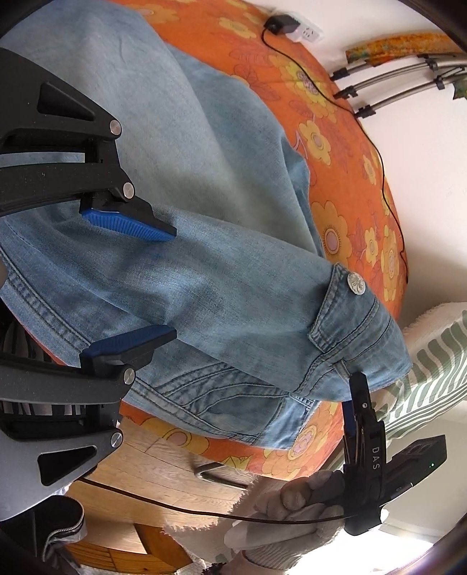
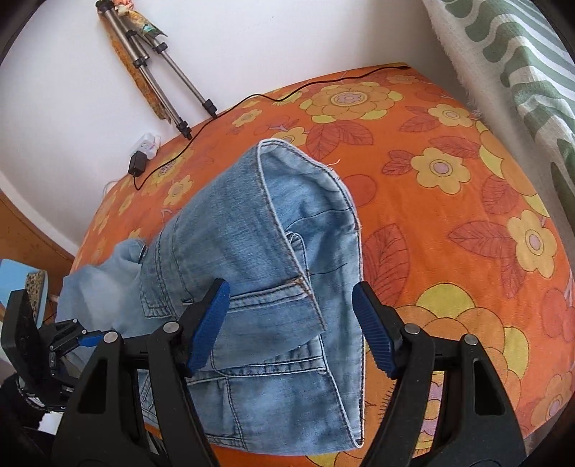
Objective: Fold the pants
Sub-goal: 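Close both grippers on the waistband and lift it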
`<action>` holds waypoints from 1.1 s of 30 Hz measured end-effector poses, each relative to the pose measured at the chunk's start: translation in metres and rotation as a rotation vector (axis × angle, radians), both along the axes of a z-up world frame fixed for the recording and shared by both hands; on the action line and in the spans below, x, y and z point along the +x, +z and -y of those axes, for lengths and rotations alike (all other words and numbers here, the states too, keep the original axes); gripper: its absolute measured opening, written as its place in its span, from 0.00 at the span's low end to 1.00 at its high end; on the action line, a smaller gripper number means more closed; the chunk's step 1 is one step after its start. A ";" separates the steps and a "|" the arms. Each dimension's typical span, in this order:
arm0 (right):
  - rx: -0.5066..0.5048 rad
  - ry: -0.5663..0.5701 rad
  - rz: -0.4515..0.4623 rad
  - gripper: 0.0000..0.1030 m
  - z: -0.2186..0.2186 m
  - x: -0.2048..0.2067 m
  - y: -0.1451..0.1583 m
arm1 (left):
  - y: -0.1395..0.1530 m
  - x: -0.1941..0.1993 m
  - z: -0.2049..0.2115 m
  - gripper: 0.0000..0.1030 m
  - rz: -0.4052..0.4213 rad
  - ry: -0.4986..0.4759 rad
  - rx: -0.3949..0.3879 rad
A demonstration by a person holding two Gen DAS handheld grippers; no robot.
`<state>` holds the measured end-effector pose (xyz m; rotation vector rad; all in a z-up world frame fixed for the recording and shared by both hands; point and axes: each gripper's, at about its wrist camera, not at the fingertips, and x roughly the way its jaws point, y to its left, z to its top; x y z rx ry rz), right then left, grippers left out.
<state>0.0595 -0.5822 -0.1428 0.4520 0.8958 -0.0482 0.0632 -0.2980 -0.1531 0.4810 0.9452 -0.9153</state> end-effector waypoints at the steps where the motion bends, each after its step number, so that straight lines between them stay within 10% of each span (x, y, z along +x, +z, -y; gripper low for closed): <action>1: 0.007 0.015 -0.008 0.64 -0.002 0.002 -0.002 | 0.000 0.000 0.000 0.46 0.000 -0.007 0.001; 8: 0.016 0.065 -0.033 0.52 -0.011 -0.007 -0.003 | -0.005 -0.006 0.000 0.46 0.012 -0.061 0.023; 13: 0.007 0.097 -0.074 0.09 -0.018 -0.004 -0.007 | -0.010 -0.011 0.002 0.45 0.043 -0.083 0.054; 17: 0.019 0.086 -0.034 0.04 -0.019 -0.005 0.008 | -0.009 -0.012 0.001 0.10 0.082 -0.095 0.051; 25: 0.025 0.066 0.069 0.03 -0.013 -0.022 0.059 | 0.015 -0.010 -0.010 0.07 0.087 -0.097 -0.011; 33: 0.047 0.045 0.026 0.03 -0.019 -0.032 0.046 | 0.026 -0.015 -0.015 0.06 0.057 -0.107 -0.048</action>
